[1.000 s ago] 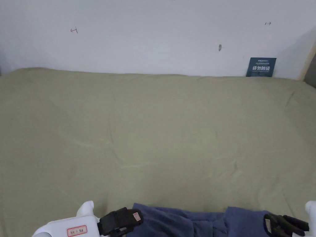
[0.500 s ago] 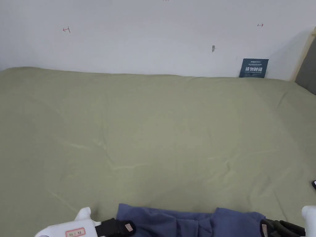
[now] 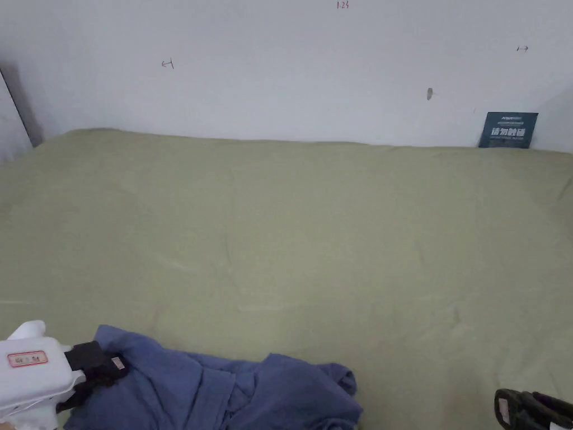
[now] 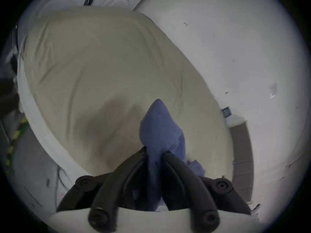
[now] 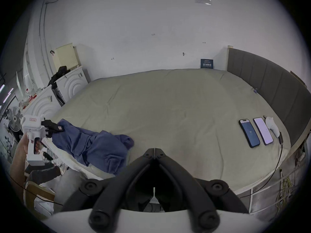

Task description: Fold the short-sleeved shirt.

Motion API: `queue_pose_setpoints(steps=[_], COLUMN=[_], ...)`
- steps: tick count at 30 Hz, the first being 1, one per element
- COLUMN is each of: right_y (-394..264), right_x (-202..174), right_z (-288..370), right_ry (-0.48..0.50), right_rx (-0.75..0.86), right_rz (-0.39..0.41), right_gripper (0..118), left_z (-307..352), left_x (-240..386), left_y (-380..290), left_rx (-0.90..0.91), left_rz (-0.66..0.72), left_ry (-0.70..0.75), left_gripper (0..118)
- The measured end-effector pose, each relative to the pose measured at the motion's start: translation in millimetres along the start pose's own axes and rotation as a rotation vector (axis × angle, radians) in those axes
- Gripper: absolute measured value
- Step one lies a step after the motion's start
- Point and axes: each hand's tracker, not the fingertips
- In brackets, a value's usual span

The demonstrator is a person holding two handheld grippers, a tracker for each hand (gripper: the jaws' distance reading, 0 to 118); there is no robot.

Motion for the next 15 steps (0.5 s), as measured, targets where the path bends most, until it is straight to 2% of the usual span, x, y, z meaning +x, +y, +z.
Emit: queue_pose_setpoints(steps=[6,11,15], right_y=[-6,-10,-11], right_x=[-3,1,8], right_z=[-3,-1,3], right_ry=[0.008,0.001,-0.012], right_rx=[-0.028,-0.04,-0.039], right_rz=[0.0,-0.015,-0.031], right_gripper=[0,0,0], left_z=[-18,-74,-113], left_x=[79,128,151], left_y=[-29,-73,-103], left_rx=[-0.055,-0.202,-0.276], left_rz=[-0.129,-0.085,-0.118], left_ry=[-0.174,-0.314,-0.325], left_gripper=[11,12,15])
